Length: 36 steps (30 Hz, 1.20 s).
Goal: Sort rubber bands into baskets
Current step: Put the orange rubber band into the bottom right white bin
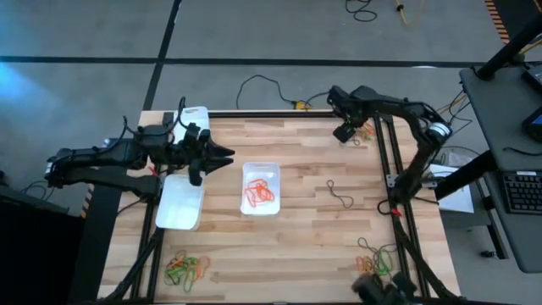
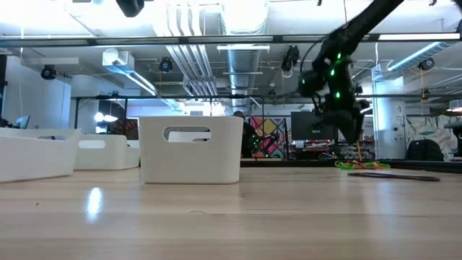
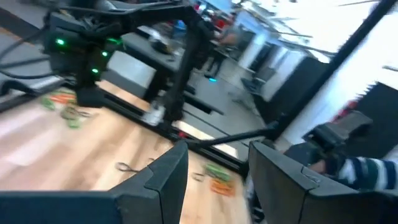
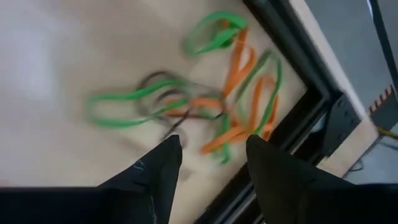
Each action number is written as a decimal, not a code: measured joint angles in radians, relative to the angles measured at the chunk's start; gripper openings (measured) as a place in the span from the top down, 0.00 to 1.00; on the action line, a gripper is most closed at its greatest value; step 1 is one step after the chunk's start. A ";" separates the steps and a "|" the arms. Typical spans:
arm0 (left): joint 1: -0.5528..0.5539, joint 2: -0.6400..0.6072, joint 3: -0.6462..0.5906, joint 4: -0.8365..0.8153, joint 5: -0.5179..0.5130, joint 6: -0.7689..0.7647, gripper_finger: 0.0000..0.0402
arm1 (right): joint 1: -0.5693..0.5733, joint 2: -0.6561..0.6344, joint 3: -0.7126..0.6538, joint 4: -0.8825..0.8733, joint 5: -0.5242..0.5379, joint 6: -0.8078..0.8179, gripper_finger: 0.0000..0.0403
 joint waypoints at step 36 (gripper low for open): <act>-0.005 0.201 -0.001 0.134 -0.096 -0.041 0.62 | -0.182 0.268 0.142 0.057 -0.117 -0.118 0.97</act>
